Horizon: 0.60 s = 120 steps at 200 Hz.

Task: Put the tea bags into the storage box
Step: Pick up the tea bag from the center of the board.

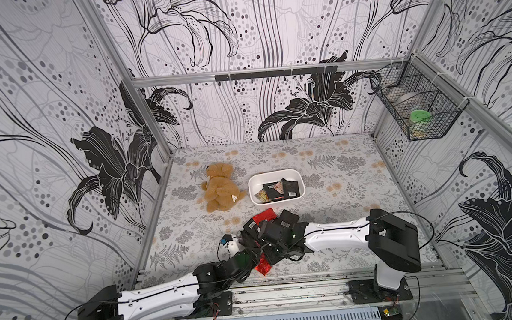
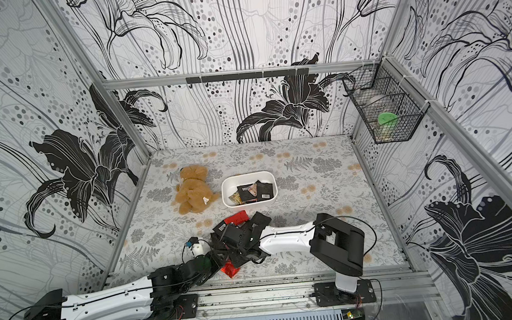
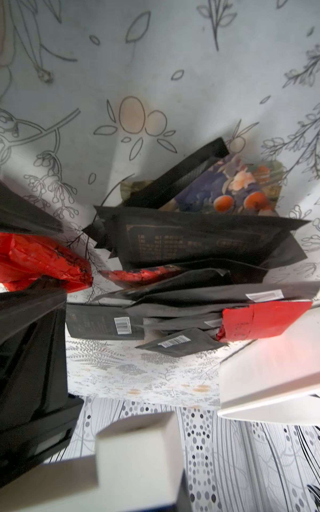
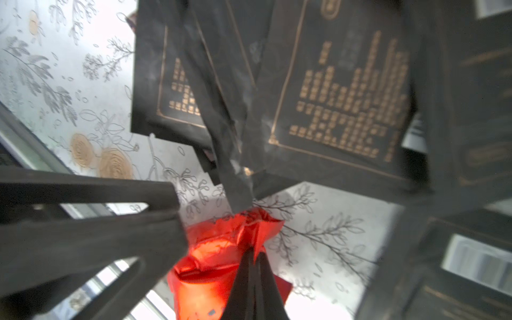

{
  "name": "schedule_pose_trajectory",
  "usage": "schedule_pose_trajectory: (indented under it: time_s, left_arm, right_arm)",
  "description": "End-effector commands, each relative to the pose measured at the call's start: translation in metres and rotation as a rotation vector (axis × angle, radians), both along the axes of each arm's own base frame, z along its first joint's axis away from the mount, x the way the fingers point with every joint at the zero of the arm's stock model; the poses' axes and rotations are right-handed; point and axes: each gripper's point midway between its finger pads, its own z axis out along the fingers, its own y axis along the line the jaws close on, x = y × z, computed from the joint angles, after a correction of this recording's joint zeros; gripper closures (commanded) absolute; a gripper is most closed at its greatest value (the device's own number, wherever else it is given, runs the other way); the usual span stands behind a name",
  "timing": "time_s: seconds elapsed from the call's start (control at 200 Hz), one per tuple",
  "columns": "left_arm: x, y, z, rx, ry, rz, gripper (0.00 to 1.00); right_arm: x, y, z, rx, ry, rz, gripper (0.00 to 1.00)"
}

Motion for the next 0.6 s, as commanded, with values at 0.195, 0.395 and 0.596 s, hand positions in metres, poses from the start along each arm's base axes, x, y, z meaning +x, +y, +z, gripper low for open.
schedule_pose_trajectory:
  time_s: [0.195,0.395,0.596]
  left_arm:
    - [0.011,0.019,0.013,0.086,-0.066,0.068,0.63]
    - [0.016,0.017,0.016,0.084,-0.088,0.079,0.63]
    - [0.022,0.007,0.028,0.038,-0.143,0.063,0.62]
  right_arm:
    - [0.048,-0.076,0.071,-0.265,-0.331,-0.128,1.00]
    - [0.112,-0.143,0.145,-0.260,-0.509,-0.364,1.00]
    - [0.180,-0.163,0.207,0.273,-0.501,-0.579,1.00]
